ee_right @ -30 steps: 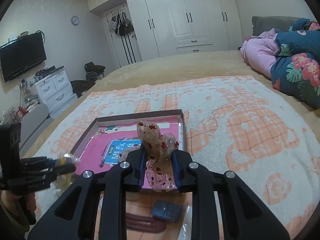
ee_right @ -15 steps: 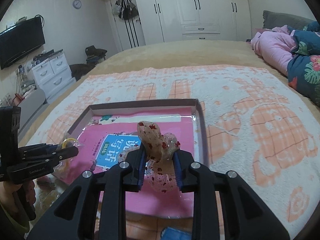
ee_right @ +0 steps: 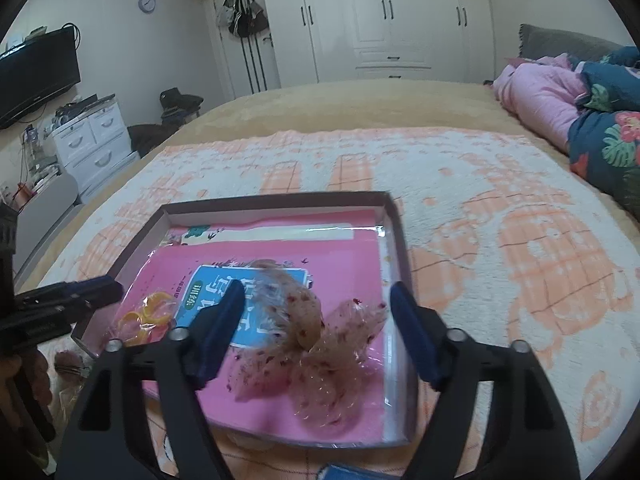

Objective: Organize jewelry
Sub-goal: 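Open both tools and withdraw them from the brown tray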

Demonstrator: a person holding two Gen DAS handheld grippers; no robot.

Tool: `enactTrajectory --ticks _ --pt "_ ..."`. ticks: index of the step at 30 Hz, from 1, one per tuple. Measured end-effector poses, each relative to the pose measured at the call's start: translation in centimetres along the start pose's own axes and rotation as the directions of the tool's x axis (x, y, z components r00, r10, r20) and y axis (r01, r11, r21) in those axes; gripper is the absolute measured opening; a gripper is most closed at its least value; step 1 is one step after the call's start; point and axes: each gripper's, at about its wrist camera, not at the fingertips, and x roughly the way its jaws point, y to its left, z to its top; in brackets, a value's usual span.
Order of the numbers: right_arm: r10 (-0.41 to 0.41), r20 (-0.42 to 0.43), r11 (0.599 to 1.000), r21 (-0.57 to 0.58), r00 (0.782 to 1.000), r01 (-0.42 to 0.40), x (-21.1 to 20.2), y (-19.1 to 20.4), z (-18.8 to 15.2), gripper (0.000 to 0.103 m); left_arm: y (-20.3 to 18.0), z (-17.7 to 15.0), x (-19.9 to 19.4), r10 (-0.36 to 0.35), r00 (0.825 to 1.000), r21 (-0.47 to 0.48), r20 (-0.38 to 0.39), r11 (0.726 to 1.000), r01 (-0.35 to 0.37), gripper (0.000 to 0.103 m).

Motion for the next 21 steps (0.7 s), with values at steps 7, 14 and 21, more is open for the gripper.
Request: enactTrajectory --ticks 7,14,21 --pt "-0.02 0.056 0.999 -0.036 0.998 0.022 -3.1 -0.1 -0.6 0.088 -1.0 -0.5 -3.6 0.029 0.997 0.009 0.075 1.0 -0.03 0.066" --pt "-0.041 0.119 0.997 -0.061 0.992 0.048 -7.0 0.4 -2.1 0.095 -2.1 -1.8 -7.4 0.049 0.988 -0.004 0.143 0.999 -0.049 0.092" --pt "-0.044 0.154 0.995 -0.08 0.987 0.057 -10.4 1.0 -4.2 0.096 -3.3 -3.5 -10.4 0.076 0.979 0.004 0.187 0.997 -0.078 0.092"
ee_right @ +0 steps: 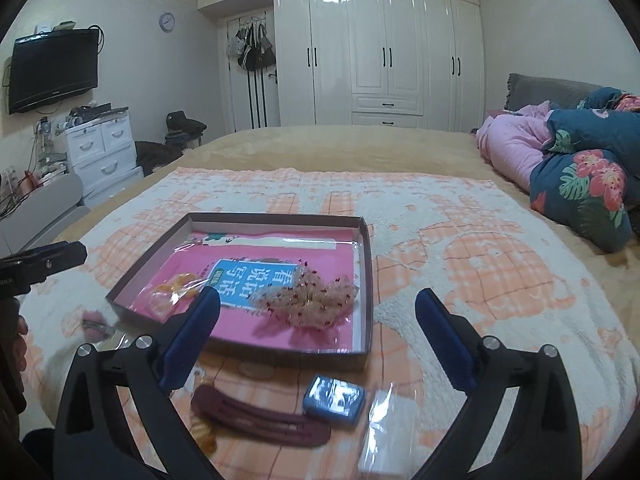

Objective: Organize jewelry
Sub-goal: 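Open both tools and withdraw them from the brown tray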

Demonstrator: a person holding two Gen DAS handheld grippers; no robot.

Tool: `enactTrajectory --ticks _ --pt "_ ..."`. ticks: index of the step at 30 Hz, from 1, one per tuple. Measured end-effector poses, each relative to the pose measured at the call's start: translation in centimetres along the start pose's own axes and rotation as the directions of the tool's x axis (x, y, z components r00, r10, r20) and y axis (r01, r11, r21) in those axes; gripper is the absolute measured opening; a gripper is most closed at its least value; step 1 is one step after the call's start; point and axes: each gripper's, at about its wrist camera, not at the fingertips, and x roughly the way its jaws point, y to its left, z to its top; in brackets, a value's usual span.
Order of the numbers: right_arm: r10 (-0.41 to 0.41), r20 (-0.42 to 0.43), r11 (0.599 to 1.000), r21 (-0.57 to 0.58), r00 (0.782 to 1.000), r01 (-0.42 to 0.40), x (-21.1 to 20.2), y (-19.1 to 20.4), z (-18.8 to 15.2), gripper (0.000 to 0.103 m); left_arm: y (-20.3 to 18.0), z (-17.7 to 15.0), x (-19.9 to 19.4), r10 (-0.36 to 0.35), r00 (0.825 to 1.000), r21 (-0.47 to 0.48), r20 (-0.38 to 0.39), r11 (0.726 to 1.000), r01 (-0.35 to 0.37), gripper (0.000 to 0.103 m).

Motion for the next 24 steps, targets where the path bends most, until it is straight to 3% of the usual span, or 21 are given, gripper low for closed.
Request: enactTrajectory --ticks 13,24 --pt "0.006 0.004 1.0 -0.015 1.0 -0.006 -4.9 1.1 -3.2 0.096 0.0 -2.6 -4.1 0.017 0.999 -0.029 0.03 0.999 -0.016 0.092" --pt "0.04 -0.002 0.998 -0.042 0.999 -0.04 -7.6 2.7 -5.2 0.096 -0.3 -5.2 -5.8 0.021 1.0 -0.015 0.009 1.0 -0.02 0.092"
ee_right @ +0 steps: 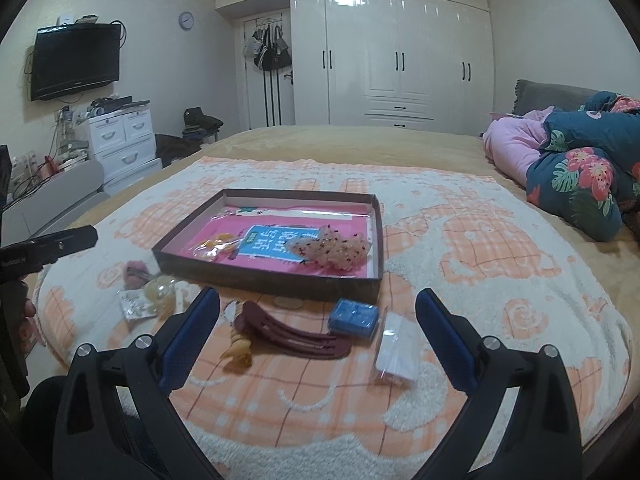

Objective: Organize jewelry
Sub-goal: 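Open both tools and withdraw them from the brown tray, then grasp the coiled tan hair clip with the right tool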

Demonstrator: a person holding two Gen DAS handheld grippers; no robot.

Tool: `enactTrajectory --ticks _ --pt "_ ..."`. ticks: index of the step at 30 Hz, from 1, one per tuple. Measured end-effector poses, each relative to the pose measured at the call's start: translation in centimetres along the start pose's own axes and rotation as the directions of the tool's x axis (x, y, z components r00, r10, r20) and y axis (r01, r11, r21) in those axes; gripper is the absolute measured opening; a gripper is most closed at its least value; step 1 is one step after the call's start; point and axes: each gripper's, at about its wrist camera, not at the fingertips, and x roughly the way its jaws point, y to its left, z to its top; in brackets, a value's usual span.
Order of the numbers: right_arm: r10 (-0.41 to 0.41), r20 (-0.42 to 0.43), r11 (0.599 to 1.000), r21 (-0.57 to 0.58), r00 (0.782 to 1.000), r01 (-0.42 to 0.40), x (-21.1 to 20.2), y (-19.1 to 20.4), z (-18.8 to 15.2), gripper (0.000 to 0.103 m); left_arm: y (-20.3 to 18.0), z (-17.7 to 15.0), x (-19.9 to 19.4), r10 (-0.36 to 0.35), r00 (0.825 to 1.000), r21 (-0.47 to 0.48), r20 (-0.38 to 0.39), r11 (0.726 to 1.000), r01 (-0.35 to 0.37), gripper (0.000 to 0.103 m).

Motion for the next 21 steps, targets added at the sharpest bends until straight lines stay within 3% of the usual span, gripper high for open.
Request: enactTrajectory --ticks 14,21 --pt "0.066 -0.062 0.997 -0.025 0.996 -0.068 -0.3 2.1 -2.7 0.096 0.3 -4.2 1.0 0.026 0.994 0.004 -0.108 1.0 -0.025 0.092" --pt "0.108 -0.128 0.993 -0.032 0.986 -0.113 1.7 3.3 -3.9 0.096 1.1 -4.2 3.9 0.018 0.974 -0.004 -0.225 1.0 -0.019 0.092"
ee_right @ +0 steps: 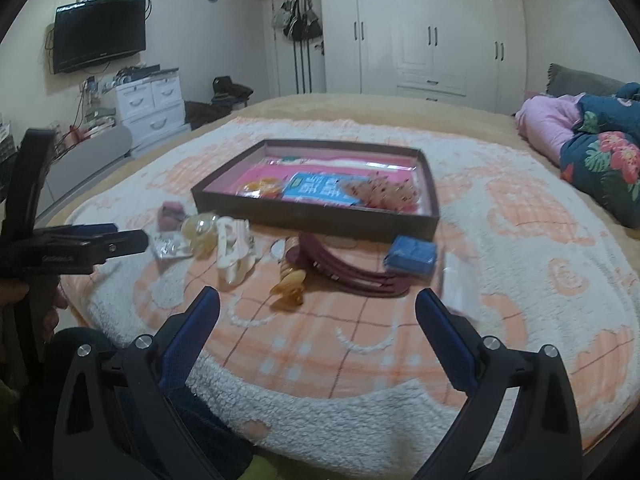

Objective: Organize jewelry
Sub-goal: 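Grasp the coiled tan hair clip with the right tool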

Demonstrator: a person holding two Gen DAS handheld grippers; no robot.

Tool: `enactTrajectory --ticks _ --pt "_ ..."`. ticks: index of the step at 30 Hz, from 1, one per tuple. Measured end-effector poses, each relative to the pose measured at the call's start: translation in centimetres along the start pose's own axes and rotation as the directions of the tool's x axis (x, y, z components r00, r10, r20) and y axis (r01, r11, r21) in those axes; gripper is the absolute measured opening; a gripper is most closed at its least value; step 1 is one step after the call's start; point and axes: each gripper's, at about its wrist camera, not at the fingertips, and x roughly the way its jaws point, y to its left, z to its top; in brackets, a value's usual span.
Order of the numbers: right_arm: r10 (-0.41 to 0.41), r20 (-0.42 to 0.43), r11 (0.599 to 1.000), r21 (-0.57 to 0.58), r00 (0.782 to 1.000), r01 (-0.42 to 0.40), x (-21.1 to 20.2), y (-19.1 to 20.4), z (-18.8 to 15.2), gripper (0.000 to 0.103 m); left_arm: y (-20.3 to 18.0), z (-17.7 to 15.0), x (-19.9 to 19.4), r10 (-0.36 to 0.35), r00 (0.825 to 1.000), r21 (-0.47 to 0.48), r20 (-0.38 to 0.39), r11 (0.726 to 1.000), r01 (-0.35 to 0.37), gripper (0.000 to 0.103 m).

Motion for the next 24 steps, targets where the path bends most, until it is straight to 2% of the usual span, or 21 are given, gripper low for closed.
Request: enactTrajectory --ticks 3,5,7,10,14,20,24 --pt "0.018 -0.019 1.0 -0.005 1.0 -0.018 1.0 0.4 -0.1 0.095 0.4 0.3 1.9 -0.005 0.997 -0.008 -0.071 1.0 0.005 0.092" --pt "0.028 -0.041 0.999 -0.014 0.999 -0.028 1.8 0.6 0.0 0.086 0.8 0.5 2.8 -0.015 0.995 -0.023 -0.104 1.0 0.012 0.092" --pt "0.036 -0.072 0.999 -0.015 0.997 -0.038 2.9 0.7 0.0 0.084 1.2 0.7 3.5 -0.016 0.992 -0.039 -0.122 0.999 0.011 0.092" --pt "0.058 -0.114 0.998 -0.008 0.992 -0.06 4.3 0.8 0.0 0.074 1.9 1.1 4.4 -0.034 0.989 -0.069 -0.146 0.997 0.024 0.091" --pt "0.089 -0.157 0.996 0.006 0.984 -0.09 6.3 0.8 0.2 0.062 2.3 1.5 5.2 -0.036 0.986 -0.082 -0.161 0.996 0.023 0.085" --pt "0.092 -0.171 0.996 -0.004 0.981 -0.094 8.4 1.3 0.8 0.052 2.6 1.9 5.9 -0.039 0.983 -0.083 -0.178 0.996 0.025 0.077" --pt "0.095 -0.172 0.995 0.002 0.981 -0.096 9.5 1.4 1.4 0.045 2.7 2.0 5.9 -0.042 0.984 -0.081 -0.175 0.996 0.029 0.063"
